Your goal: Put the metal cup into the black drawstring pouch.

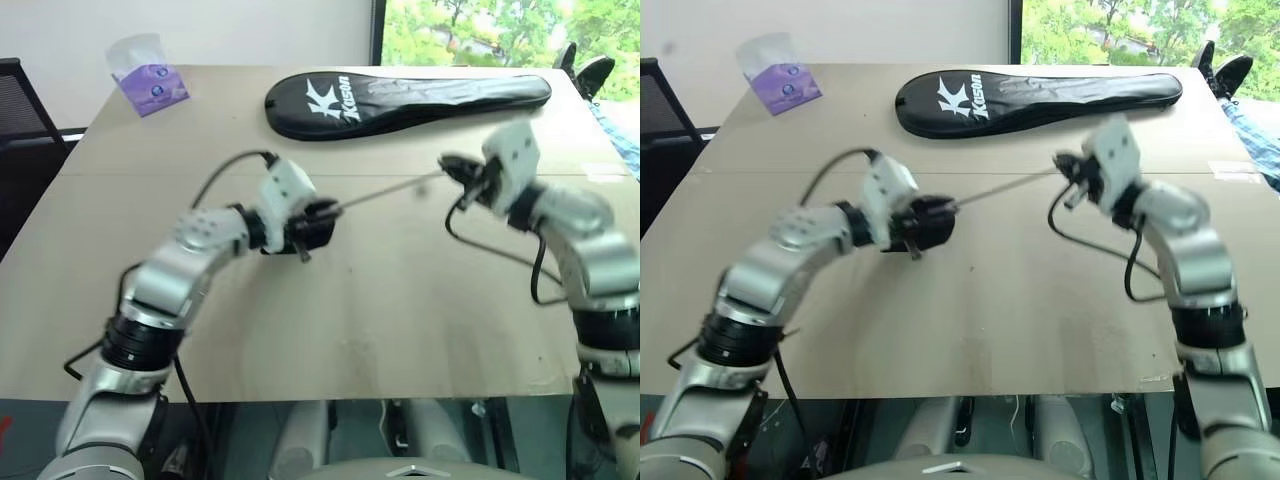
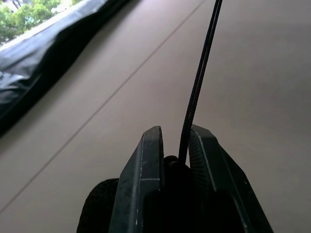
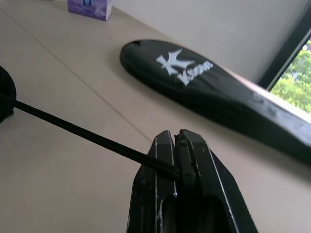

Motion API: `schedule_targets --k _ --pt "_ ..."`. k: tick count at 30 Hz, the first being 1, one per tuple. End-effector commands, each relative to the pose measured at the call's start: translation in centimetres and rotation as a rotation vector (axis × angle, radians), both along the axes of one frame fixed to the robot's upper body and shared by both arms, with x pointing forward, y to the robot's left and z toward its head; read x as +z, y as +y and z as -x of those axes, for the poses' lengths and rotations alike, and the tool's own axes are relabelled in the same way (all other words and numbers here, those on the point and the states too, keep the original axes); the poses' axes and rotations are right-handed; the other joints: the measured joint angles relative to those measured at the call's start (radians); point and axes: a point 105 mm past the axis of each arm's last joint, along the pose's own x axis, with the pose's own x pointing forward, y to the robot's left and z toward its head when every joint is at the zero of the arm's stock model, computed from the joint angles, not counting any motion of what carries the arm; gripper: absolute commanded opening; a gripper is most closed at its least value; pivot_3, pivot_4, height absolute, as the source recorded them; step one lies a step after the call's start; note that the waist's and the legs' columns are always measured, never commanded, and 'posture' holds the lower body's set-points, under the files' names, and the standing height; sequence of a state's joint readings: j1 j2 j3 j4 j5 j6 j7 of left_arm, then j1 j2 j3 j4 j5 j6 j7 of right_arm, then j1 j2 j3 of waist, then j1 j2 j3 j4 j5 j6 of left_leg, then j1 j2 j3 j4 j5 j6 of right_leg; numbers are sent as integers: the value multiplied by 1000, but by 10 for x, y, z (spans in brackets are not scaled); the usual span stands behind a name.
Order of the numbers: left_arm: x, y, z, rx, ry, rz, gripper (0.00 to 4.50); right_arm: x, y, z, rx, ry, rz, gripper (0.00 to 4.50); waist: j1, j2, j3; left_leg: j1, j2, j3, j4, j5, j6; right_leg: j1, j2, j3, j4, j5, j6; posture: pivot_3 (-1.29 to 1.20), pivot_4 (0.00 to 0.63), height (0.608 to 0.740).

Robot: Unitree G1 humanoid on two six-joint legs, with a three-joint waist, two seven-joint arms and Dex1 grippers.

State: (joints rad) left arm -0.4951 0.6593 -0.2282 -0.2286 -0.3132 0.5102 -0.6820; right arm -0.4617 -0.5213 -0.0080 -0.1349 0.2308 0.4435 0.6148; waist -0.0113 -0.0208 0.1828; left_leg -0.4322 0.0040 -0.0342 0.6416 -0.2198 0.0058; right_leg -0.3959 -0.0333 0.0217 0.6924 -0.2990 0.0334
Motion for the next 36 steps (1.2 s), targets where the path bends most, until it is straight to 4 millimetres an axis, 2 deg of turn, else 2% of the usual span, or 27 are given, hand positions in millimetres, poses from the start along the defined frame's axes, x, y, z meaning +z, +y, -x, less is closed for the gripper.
schedule_targets --k 1,3,4,6,7,10,15,16,20,23,24,29,36 --pt "-17 6 -5 65 -22 -47 188 -6 -26 5 -109 -56 25 0 -5 1 0 0 0 1 0 0 0 -1 0 0 2 0 0 0 150 740" --pt "-15 3 0 49 3 18 188 -18 -28 15 -97 -19 38 0 -10 1 0 1 1 3 1 0 0 -1 1 0 3 0 0 0 150 740" --pt "-11 2 3 36 22 67 1204 -20 -30 20 -86 -3 38 0 -10 2 0 3 1 3 2 -1 1 -1 1 0 4 0 0 0 150 740" --pt "3 1 13 0 36 179 1931 -21 -29 32 -43 18 33 0 -10 2 0 3 2 3 3 -1 1 -1 1 1 5 0 0 0 150 740" --pt "12 1 18 -7 51 251 2541 -23 -29 38 -27 31 34 611 -9 2 0 2 2 2 4 -1 1 0 1 0 5 0 0 0 150 740" --pt "21 14 30 24 111 374 3934 -31 -31 54 -5 72 51 1822 -5 2 0 2 2 1 7 -1 1 2 1 0 5 0 0 0 150 740" --pt "23 46 45 157 127 512 3985 -38 -31 86 26 106 8 4058 -1 2 -1 2 2 0 8 -1 1 3 0 1 4 0 0 0 150 740" --pt "21 52 48 185 119 529 3985 -38 -29 92 39 110 -6 4364 -2 2 -1 2 2 0 8 -1 1 4 -1 1 4 0 0 0 150 740" --pt "2 93 69 303 108 557 3985 -39 -16 114 61 93 -82 4364 -5 2 -1 8 2 0 6 -1 1 8 -1 2 3 0 0 0 150 740" --pt "-3 118 79 376 82 554 3985 -43 -22 120 19 72 -109 4364 1 1 -2 18 3 0 5 -1 1 19 -1 1 2 -1 -1 0 150 740" --pt "-4 123 82 382 76 558 4498 -47 -24 122 15 79 -110 4500 5 0 -3 19 3 -1 5 -1 1 20 -1 1 1 -1 -1 0 150 740" --pt "-19 143 90 518 30 449 4498 -58 -39 131 -50 76 -68 4500 8 0 -4 18 2 0 7 -1 2 20 -2 1 1 -1 -1 0 150 740" --pt "-36 138 102 519 87 447 4498 -71 -66 131 -107 81 -4 4500 5 0 -5 18 3 0 5 -1 2 19 -1 1 1 -1 -1 0 150 740"
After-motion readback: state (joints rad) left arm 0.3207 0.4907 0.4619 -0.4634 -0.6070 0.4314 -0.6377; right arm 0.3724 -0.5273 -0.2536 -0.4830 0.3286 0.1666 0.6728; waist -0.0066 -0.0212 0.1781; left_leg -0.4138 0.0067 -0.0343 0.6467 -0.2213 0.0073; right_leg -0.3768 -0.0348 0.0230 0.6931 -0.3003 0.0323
